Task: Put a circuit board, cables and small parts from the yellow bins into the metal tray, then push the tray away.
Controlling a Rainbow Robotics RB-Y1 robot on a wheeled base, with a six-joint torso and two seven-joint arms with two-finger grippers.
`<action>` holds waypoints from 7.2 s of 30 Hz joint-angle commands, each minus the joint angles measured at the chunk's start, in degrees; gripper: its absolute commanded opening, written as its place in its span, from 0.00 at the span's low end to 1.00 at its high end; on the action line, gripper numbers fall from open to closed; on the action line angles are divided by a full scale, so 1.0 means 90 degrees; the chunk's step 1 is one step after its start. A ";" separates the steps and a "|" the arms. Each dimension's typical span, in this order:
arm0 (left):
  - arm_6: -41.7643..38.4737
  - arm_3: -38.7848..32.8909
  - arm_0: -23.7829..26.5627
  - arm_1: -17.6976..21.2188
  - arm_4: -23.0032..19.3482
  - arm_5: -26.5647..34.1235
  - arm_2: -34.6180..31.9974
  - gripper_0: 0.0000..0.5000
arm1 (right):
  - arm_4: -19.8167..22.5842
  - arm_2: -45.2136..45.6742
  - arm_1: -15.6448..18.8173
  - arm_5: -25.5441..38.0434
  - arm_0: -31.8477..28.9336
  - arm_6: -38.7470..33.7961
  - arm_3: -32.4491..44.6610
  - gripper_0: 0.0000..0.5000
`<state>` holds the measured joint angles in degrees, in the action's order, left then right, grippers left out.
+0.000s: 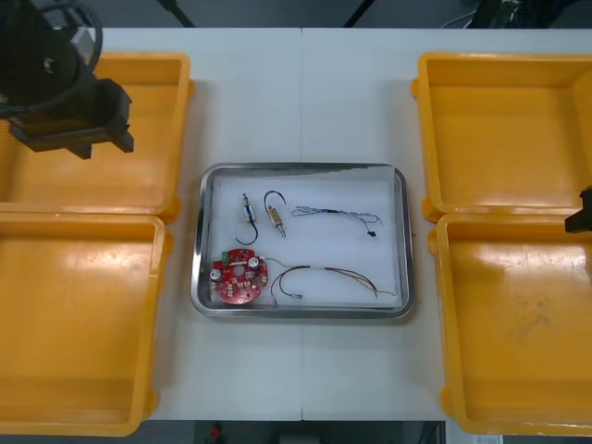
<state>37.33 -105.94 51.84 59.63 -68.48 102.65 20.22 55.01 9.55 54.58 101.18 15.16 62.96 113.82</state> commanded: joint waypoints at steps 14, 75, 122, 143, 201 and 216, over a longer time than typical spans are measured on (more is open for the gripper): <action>0.1897 -0.1237 -0.3710 0.1040 -0.0037 -0.0469 -0.3145 1.00 | 0.0324 -0.2712 0.0283 -0.0940 0.0864 0.0758 0.2119 1.00; 0.1936 -0.2155 -0.5936 0.1020 0.0832 -0.1250 -0.4004 1.00 | -0.2235 -0.9255 -0.2549 -0.2395 0.4370 0.1735 0.0098 1.00; 0.1936 -0.2155 -0.5936 0.1020 0.0832 -0.1250 -0.4004 1.00 | -0.2645 -0.9391 -0.2071 -0.2688 0.5698 0.2282 -0.0293 0.00; 0.1936 -0.2155 -0.5936 0.1020 0.0832 -0.1250 -0.4004 1.00 | -0.2909 -0.9391 -0.2315 -0.3293 0.6206 0.3356 -0.1552 0.00; 0.1936 -0.2155 -0.5936 0.1020 0.0832 -0.1250 -0.4004 1.00 | -0.2645 -0.9401 -0.2881 -0.6604 0.6968 0.4069 -0.4736 1.00; 0.1936 -0.2155 -0.5936 0.1020 0.0832 -0.1250 -0.4004 1.00 | -0.1727 -0.7868 -0.2207 -0.3996 0.6997 0.4010 -0.2734 1.00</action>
<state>57.27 -124.08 -0.48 66.24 -61.48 91.92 -14.36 37.16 -66.28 31.71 61.70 75.44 96.82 84.72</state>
